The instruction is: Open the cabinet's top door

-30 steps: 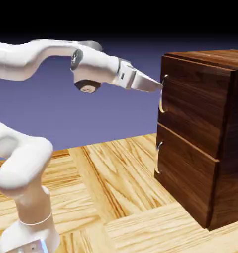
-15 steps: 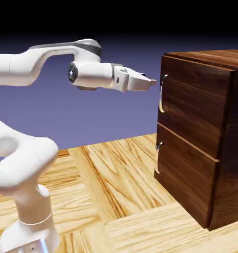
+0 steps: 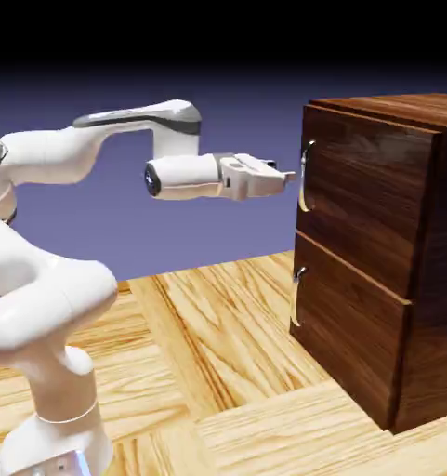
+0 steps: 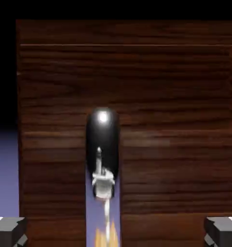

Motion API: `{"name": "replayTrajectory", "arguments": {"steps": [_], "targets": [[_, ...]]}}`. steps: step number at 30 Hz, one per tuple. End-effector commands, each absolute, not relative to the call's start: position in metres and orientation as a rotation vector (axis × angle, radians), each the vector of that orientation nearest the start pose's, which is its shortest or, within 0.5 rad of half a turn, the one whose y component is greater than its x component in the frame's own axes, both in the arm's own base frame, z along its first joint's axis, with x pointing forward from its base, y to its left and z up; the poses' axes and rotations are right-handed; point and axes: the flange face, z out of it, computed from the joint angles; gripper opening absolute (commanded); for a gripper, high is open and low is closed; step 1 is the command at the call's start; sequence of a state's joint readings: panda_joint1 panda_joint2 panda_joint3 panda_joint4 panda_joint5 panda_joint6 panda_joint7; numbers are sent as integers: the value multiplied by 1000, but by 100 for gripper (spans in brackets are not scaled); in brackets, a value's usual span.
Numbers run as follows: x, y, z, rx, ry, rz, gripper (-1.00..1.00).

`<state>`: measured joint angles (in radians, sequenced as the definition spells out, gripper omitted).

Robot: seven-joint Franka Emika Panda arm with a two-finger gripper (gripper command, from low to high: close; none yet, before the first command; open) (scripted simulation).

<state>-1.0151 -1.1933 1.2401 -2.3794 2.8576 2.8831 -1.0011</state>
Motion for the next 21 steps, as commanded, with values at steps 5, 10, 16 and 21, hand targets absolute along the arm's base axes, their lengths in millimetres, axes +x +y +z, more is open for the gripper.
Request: {"name": "replayTrajectory", "arguments": {"steps": [5,10,16,21], "targets": [[443,147,467,-1757,780,-1795,0],[453,142,467,-1758,757,-1777,-100],[415,123,467,-1765,636,-1698,-100],[391,109,467,-1762,557,-1645,-100]]}}
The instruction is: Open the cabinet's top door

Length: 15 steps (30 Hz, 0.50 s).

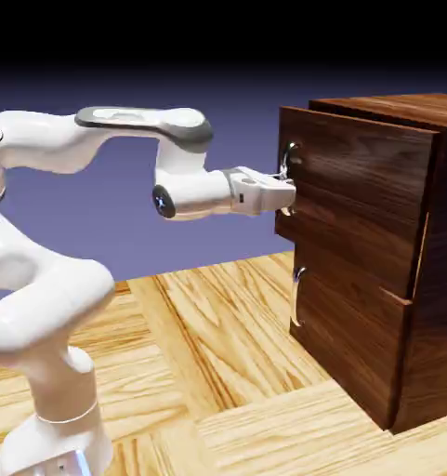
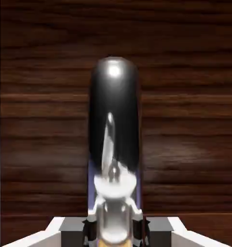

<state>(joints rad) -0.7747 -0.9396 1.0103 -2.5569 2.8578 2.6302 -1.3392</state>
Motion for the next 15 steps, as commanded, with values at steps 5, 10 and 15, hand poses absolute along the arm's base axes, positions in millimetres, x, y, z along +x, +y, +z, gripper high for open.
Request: {"name": "replayTrajectory", "arguments": {"steps": [5,10,15], "targets": [[376,97,467,-1767,508,-1608,-100],[344,69,467,-1763,393,-1524,-100],[318,40,467,-1755,290,-1447,-100]]}}
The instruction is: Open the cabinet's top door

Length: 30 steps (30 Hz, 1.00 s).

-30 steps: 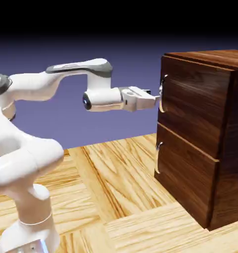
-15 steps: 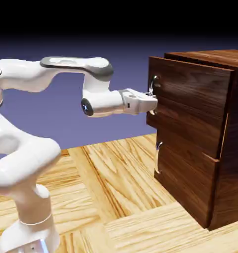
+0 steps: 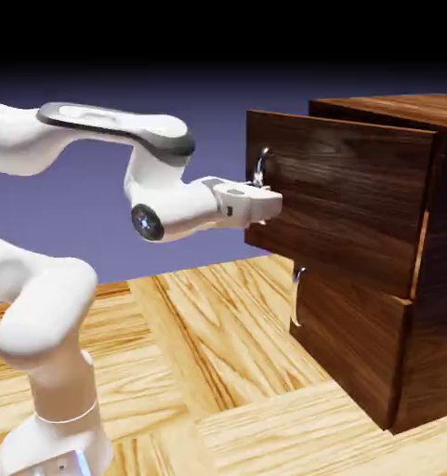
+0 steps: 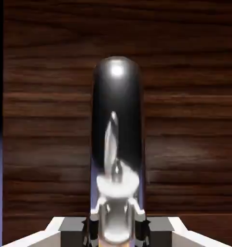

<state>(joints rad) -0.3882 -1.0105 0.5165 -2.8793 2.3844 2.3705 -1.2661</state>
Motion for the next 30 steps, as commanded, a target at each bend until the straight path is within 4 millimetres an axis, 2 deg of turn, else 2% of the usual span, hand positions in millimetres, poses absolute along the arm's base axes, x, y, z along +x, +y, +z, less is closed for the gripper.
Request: {"name": "replayTrajectory", "arguments": {"steps": [1,9,19,24,30], "targets": [[313,35,467,-1753,272,-1432,-100],[283,-9,467,-1736,136,-1324,-100],[257,-69,467,-1705,-24,-1188,-100],[246,-107,467,-1681,-119,-1104,-100],[238,-162,467,-1642,-248,-985,-100]]}}
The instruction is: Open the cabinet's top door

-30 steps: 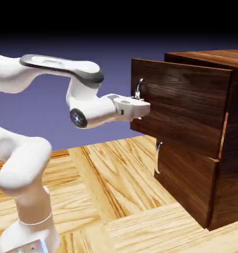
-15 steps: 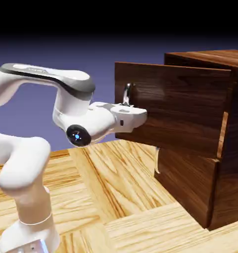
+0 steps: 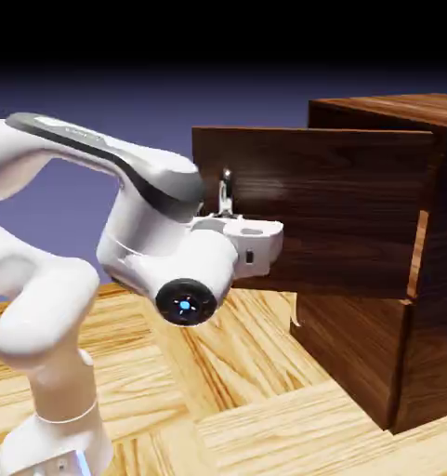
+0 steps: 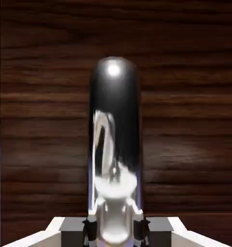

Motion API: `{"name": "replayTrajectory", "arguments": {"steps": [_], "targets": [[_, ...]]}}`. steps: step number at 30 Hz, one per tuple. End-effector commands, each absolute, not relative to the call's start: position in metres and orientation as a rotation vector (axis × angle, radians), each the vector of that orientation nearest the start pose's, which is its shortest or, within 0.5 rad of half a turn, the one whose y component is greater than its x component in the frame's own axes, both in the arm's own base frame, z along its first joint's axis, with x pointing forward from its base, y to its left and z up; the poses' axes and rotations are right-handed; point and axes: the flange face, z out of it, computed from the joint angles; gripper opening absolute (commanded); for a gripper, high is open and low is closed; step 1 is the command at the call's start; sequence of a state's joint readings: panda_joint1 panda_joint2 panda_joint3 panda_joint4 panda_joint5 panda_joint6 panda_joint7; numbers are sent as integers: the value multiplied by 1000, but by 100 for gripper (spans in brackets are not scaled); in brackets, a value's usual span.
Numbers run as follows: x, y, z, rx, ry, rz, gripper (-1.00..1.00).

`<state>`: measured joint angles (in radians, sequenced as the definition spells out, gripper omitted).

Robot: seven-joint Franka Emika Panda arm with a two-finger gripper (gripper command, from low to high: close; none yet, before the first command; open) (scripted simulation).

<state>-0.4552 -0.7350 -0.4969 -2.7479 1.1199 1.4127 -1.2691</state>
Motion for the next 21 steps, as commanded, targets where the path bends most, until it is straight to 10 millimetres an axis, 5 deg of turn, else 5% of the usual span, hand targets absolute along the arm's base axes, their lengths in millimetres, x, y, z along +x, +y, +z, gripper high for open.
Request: {"name": "replayTrajectory", "arguments": {"steps": [1,11,21], "targets": [[238,-171,467,-1635,-269,-966,-100],[244,-253,467,-1564,-448,-789,-100],[262,-312,467,-1502,-577,-654,-100]]}}
